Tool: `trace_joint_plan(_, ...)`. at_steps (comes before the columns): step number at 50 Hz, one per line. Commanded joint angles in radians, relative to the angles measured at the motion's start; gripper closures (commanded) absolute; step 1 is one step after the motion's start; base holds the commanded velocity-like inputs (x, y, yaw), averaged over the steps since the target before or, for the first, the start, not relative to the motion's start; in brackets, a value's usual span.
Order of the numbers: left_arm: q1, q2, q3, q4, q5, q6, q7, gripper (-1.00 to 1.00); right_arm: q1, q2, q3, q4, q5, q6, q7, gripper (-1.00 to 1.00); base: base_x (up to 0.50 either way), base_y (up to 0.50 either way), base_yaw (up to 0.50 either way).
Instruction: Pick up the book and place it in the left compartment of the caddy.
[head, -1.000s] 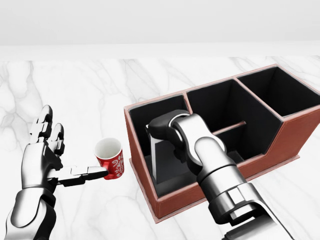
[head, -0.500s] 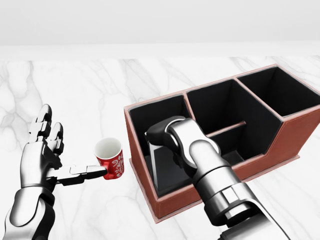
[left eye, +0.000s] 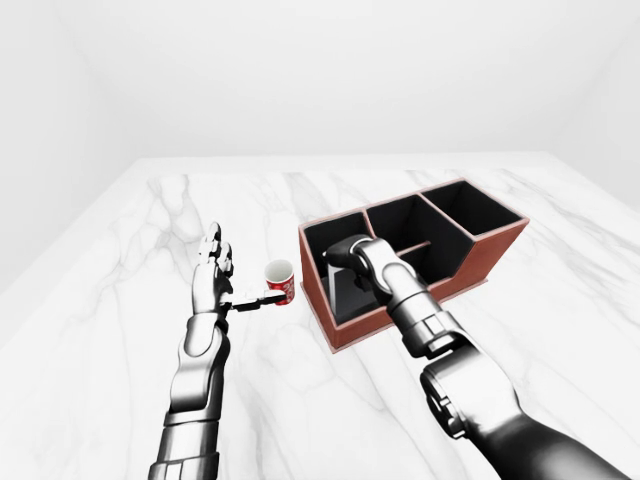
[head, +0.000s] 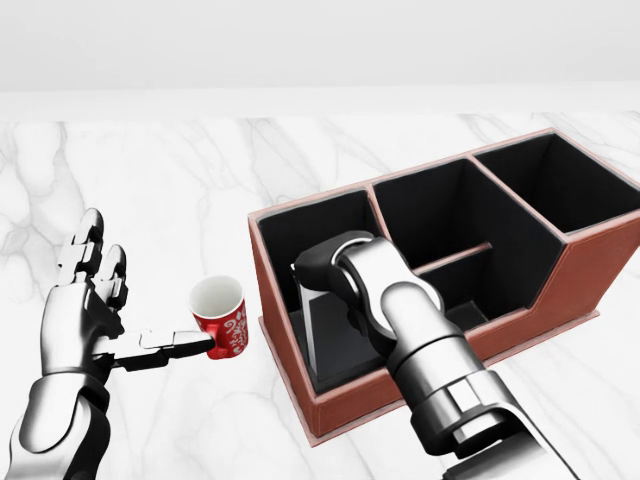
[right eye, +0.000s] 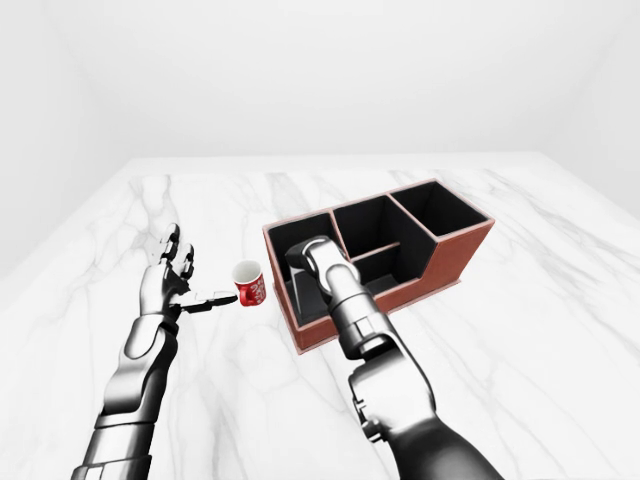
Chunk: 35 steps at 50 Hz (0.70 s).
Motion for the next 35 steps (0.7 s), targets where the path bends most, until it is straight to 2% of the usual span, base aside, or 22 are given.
trace_joint_plan(1,-0.003,0.000,0.000,0.008,0.001,-0.003,0.000,-1.00,0.006,-0.002,-0.003,-0.044,0.027,0.000,0.000,0.85,0.00,0.00,0.00)
trace_joint_plan(8,-0.012,0.003,0.004,0.020,-0.002,-0.007,0.001,-1.00,0.001,0.001,-0.001,-0.026,0.024,0.000,0.000,0.79,0.00,0.00,0.00)
trace_joint_plan(10,-0.014,0.004,0.004,0.026,-0.002,-0.010,0.001,-1.00,0.004,0.002,-0.001,-0.026,0.023,0.000,0.000,0.70,0.00,0.00,0.00)
trace_joint_plan(20,-0.019,0.007,0.004,0.036,-0.003,-0.015,0.001,-1.00,-0.005,0.004,0.000,-0.010,0.018,0.000,0.000,0.55,0.00,0.00,0.00)
trace_joint_plan(25,-0.014,0.005,0.003,0.032,-0.004,-0.015,0.002,-1.00,0.000,0.003,0.000,-0.018,0.018,0.000,0.000,0.52,0.00,0.00,0.00)
trace_joint_plan(26,-0.008,0.004,0.001,0.024,-0.002,-0.015,0.003,-1.00,0.002,0.003,0.000,-0.021,0.018,0.000,0.000,0.44,0.00,0.00,0.00)
trace_joint_plan(33,0.002,0.000,-0.001,0.009,0.000,-0.011,0.004,-1.00,0.019,0.002,0.001,-0.050,0.016,0.000,0.000,0.40,0.00,0.00,0.00)
trace_joint_plan(35,0.005,-0.001,-0.001,0.006,0.000,-0.010,0.004,-1.00,0.023,0.003,0.000,-0.056,0.017,0.000,0.000,0.31,0.00,0.00,0.00)
